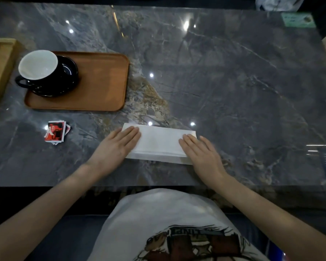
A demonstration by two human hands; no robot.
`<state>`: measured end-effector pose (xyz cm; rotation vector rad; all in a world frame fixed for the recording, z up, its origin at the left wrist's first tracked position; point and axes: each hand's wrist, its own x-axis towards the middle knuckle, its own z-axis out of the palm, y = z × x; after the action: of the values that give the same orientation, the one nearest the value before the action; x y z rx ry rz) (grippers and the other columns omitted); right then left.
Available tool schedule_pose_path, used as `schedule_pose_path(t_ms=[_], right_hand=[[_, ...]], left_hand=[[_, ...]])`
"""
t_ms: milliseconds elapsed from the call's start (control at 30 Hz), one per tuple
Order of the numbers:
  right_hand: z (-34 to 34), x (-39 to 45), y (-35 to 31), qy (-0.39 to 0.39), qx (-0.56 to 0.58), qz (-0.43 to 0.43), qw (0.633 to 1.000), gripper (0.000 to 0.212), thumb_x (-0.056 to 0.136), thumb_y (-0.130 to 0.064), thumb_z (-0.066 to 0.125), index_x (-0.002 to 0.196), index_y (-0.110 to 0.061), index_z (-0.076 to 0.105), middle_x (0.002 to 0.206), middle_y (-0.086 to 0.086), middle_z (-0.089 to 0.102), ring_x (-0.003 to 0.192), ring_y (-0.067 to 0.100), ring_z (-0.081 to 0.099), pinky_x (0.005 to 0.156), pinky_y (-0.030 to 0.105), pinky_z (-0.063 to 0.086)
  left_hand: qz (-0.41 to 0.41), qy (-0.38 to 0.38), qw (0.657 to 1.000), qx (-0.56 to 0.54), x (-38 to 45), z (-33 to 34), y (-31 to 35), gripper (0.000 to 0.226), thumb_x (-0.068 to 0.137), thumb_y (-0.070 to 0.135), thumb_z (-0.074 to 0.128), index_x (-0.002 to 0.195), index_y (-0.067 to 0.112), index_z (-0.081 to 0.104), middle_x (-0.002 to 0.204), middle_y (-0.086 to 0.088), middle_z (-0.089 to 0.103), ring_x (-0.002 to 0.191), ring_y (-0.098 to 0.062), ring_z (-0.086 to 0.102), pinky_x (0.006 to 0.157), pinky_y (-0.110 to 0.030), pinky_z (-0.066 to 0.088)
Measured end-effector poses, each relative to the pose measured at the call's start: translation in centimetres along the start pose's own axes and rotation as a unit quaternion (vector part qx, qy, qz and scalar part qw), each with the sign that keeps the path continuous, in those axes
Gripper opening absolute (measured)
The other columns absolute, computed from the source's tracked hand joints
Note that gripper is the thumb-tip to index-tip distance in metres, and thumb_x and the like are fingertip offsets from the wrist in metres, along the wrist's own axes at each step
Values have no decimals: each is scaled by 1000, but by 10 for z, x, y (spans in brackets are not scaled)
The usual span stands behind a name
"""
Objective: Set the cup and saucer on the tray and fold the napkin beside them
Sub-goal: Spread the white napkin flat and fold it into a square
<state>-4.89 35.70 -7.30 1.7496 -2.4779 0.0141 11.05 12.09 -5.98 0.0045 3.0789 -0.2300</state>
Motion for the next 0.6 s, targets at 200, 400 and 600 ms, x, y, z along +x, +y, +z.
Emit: schedule_pose_path(t_ms=[200, 400, 600], right_hand=[[13, -14, -10, -40, -34, -10, 999, 44, 83, -4, 34, 119, -4, 60, 122, 13, 65, 112, 25, 62, 102, 40, 28], [19, -14, -12, -30, -74, -18, 997, 42, 87, -4, 33, 122, -4, 57, 124, 12, 63, 115, 24, 60, 102, 45, 41], [24, -13, -18, -61, -130, -28, 989, 51, 97, -4, 12, 121, -1, 57, 122, 17, 63, 116, 28, 59, 97, 48, 45]], left_hand=[[6, -20, 1000, 5, -10, 21, 7, 47, 81, 5, 33, 122, -4, 53, 124, -21, 60, 112, -34, 59, 102, -41, 23], [12, -30, 999, 9, -9, 22, 5, 48, 80, 7, 32, 123, -2, 53, 126, -19, 59, 115, -31, 57, 105, -42, 28], [15, -69, 998, -4, -18, 26, -4, 54, 98, 32, 15, 137, 1, 36, 142, -16, 43, 143, -18, 0, 115, -32, -5]])
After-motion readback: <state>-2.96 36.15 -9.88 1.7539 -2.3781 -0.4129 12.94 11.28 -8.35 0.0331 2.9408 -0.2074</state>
